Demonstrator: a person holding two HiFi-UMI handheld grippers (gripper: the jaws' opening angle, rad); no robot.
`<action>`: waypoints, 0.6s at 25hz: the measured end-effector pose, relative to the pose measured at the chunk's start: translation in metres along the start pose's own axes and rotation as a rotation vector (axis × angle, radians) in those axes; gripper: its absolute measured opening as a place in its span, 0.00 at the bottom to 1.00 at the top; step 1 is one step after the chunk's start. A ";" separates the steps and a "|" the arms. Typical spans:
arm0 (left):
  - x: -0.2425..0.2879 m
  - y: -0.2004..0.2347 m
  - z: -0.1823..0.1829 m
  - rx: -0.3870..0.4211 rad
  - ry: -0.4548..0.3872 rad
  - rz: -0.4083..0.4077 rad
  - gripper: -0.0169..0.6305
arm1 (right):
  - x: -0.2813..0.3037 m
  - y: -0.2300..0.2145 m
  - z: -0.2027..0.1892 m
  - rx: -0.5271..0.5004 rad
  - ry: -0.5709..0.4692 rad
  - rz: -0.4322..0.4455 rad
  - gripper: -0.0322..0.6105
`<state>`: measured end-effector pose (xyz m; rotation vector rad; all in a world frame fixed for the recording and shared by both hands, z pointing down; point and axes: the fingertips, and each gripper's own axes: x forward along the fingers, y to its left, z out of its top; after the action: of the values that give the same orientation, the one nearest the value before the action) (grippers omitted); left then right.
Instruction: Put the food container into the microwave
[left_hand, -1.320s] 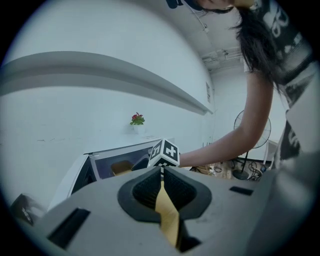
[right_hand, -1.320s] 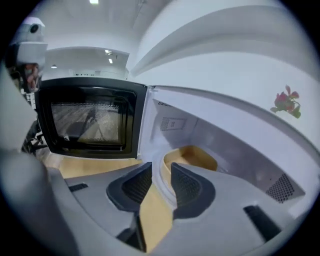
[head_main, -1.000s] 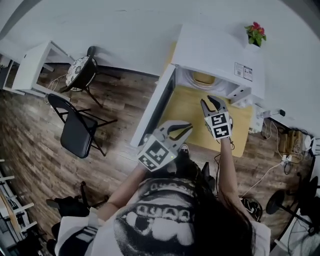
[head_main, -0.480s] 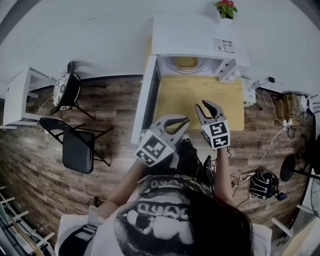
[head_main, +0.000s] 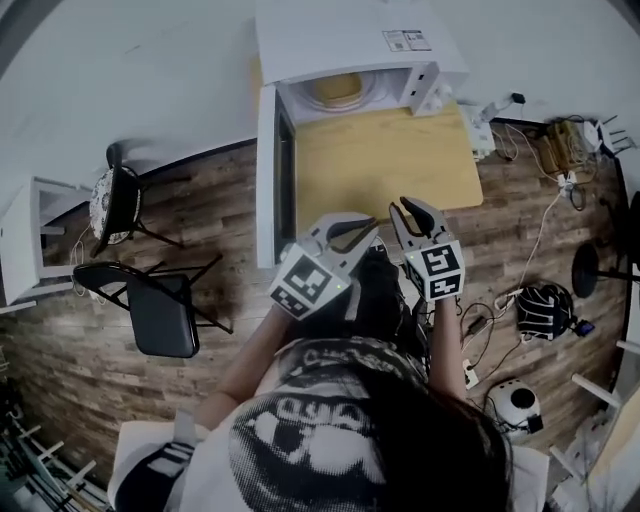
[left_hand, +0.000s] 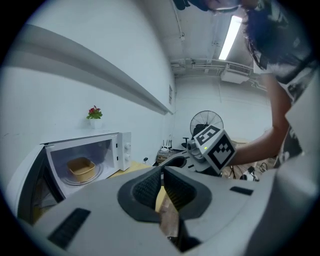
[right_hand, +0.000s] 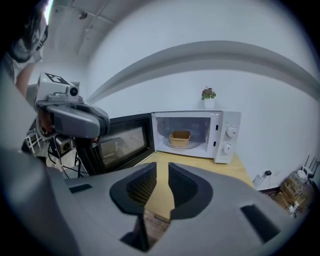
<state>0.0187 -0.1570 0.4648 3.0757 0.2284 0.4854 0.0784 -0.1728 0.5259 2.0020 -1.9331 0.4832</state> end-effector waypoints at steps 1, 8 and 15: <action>0.001 -0.003 -0.002 0.001 0.004 -0.011 0.05 | -0.004 0.001 -0.002 0.009 -0.002 -0.010 0.14; 0.007 -0.006 -0.007 0.003 0.010 -0.042 0.05 | -0.027 0.000 -0.004 0.040 -0.029 -0.060 0.09; 0.015 -0.003 -0.009 -0.005 0.016 -0.040 0.05 | -0.038 -0.004 0.002 0.028 -0.051 -0.062 0.04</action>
<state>0.0302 -0.1520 0.4777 3.0570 0.2887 0.5076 0.0815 -0.1394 0.5073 2.1044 -1.8970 0.4507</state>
